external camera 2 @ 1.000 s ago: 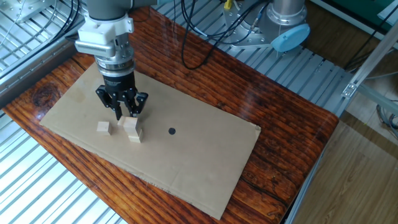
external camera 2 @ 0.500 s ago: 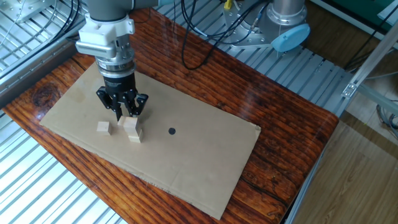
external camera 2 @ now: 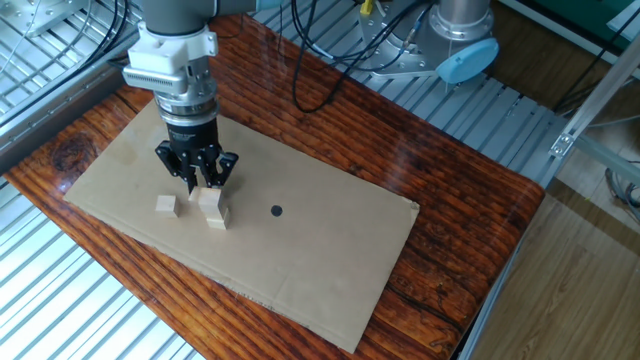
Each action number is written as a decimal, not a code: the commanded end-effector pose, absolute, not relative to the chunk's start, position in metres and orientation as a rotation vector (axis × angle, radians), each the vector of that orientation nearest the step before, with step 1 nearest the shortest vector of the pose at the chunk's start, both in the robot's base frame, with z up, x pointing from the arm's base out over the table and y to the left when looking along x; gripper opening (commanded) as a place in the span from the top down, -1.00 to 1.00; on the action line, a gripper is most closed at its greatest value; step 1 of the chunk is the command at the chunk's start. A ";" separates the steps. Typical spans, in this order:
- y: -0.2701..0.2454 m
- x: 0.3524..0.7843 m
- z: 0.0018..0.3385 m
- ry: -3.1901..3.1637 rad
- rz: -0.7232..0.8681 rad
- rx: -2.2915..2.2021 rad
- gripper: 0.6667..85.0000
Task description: Stack the blocks in a vertical line of five
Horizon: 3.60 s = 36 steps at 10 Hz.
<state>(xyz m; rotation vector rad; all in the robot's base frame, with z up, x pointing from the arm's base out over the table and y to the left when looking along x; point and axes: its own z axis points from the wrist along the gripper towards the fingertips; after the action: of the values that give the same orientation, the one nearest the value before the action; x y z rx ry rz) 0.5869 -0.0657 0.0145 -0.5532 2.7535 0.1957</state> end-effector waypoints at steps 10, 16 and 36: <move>-0.097 0.514 0.091 3.002 0.056 -0.551 0.71; -0.040 0.544 0.122 2.972 0.115 -0.437 0.69; -0.019 0.599 0.114 2.832 0.035 -0.705 0.74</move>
<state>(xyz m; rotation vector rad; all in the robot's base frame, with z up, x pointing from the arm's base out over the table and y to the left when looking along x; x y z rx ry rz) 0.6006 -0.0169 0.1147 -0.6845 2.8289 0.0287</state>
